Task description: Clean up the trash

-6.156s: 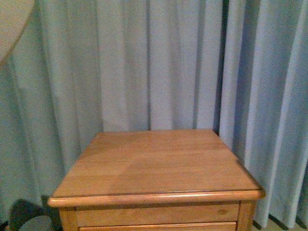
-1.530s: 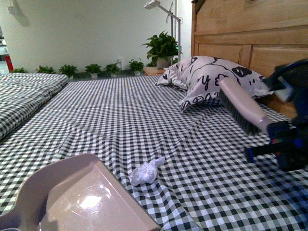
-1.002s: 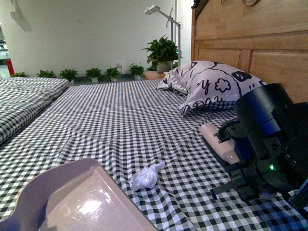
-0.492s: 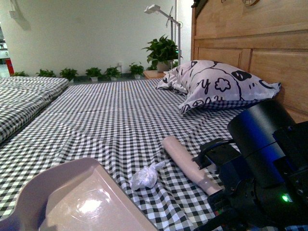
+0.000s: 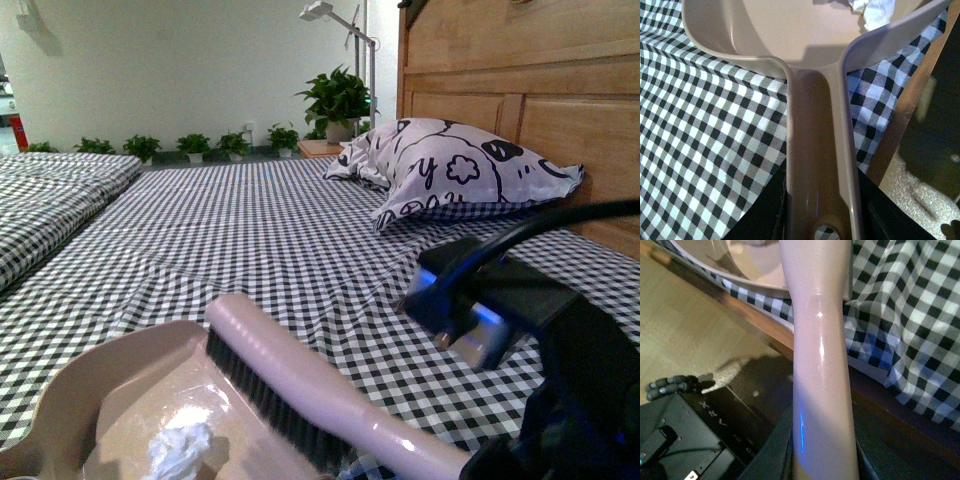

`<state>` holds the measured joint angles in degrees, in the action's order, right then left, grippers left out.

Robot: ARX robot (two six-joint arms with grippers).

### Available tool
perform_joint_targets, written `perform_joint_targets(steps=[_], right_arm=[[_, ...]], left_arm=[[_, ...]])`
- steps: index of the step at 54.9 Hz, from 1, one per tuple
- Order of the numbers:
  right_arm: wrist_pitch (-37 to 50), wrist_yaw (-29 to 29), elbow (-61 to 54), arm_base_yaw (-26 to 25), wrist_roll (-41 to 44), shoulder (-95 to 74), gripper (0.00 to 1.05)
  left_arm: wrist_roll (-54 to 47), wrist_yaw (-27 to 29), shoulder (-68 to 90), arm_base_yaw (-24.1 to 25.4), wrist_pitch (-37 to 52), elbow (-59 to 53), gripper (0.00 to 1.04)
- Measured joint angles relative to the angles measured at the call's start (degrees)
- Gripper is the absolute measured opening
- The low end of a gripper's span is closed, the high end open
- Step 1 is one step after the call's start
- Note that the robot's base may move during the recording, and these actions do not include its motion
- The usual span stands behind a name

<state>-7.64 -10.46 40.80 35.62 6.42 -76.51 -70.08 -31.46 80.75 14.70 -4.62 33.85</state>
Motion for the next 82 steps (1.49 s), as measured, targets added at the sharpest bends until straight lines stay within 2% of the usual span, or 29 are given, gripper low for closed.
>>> perform_joint_targets(steps=[9,22,25,29,36,48,55,63,82], right_arm=[[3.1,0.4,0.0,-5.2,-0.6,0.5,0.20],[15.1,0.4,0.1,-16.8,-2.6,-3.1,0.20],[18.3,-0.1,0.0,-19.8,-3.6,-4.3,0.20],[21.5,-0.3,-0.4,-22.9,-4.1,-5.1,0.20],[23.6,-1.5,-1.5,-26.8,-4.2,-5.3,0.20],[19.7,-6.8,-2.2,-28.5,-5.9,-0.8,0.20],[16.2,-10.4,-2.2,-28.5,-8.6,6.8,0.20],[12.8,-11.8,-2.8,-27.5,-11.6,15.3,0.20],[5.9,-14.8,-6.1,-28.2,-20.0,33.4,0.20]], left_arm=[[0.0,0.0,0.0,0.0,0.0,0.0,0.28],[0.6,0.0,0.0,0.0,0.5,-0.1,0.28],[2.7,0.2,-0.1,0.0,5.5,-1.5,0.28],[10.5,2.0,-0.1,-0.3,14.6,-2.8,0.28],[21.8,6.1,-0.1,0.0,21.7,-2.4,0.28],[41.6,14.5,-0.6,2.6,25.2,-0.7,0.28],[47.5,17.8,-4.6,3.8,25.3,-0.8,0.28],[50.9,18.6,-11.4,4.6,24.2,-1.6,0.28],[53.9,16.3,-36.4,5.0,11.5,-6.7,0.28]])
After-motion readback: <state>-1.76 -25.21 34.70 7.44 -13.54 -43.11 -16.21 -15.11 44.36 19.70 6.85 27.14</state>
